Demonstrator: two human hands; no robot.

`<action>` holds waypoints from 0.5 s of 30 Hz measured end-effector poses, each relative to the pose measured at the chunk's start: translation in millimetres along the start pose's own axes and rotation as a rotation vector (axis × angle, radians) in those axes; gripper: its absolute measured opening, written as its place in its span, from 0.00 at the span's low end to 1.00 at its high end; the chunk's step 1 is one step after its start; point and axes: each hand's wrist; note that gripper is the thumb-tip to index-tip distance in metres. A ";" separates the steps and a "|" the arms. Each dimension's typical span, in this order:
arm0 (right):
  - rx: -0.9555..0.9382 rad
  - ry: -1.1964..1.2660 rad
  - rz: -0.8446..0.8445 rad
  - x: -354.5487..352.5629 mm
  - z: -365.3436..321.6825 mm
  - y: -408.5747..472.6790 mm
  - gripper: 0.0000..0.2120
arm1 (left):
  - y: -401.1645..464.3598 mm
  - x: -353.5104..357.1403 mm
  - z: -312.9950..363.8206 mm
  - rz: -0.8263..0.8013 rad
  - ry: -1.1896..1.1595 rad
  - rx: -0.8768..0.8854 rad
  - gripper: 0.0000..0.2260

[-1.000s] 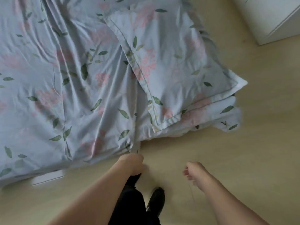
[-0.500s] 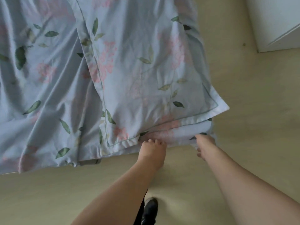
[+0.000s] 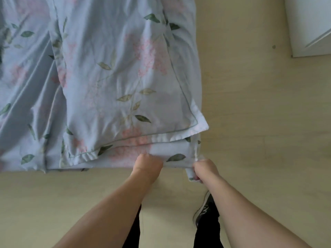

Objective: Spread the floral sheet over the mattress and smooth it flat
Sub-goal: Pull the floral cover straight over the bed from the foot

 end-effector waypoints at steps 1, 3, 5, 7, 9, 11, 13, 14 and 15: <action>-0.057 -0.036 -0.052 -6.4 8.1 -5.5 0.06 | -4.6 -6.6 5.2 -0.036 -0.023 -0.013 0.12; -0.131 -0.125 -0.118 -32.0 24.0 -25.0 0.06 | -18.4 -26.2 24.2 -0.093 -0.032 -0.039 0.12; -0.162 -0.196 -0.172 -59.5 28.7 -42.0 0.06 | -35.7 -44.0 37.5 -0.160 -0.038 -0.086 0.12; -0.163 -0.324 -0.216 -102.2 24.1 -70.2 0.09 | -60.3 -70.6 54.5 -0.236 -0.024 -0.116 0.13; -0.172 -0.406 -0.200 -137.7 12.8 -91.4 0.16 | -75.8 -96.8 66.6 -0.237 -0.067 -0.144 0.15; -0.209 -0.395 -0.135 -181.9 -6.9 -119.0 0.20 | -93.1 -139.6 76.2 -0.174 -0.200 -0.175 0.17; -0.281 -0.408 -0.043 -222.8 -29.2 -146.3 0.16 | -108.7 -188.3 79.6 -0.087 -0.286 -0.180 0.17; -0.306 -0.420 -0.007 -237.9 -38.9 -157.6 0.15 | -114.5 -207.6 79.7 -0.041 -0.317 -0.177 0.17; -0.329 -0.424 0.028 -258.7 -54.0 -174.6 0.15 | -124.0 -233.9 76.2 0.011 -0.360 -0.190 0.16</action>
Point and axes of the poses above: each hand's wrist, its own y-axis towards the middle knuckle, its own x-axis out of the palm, z = x × y, and after that the axes turned 15 degrees about -x, right-handed
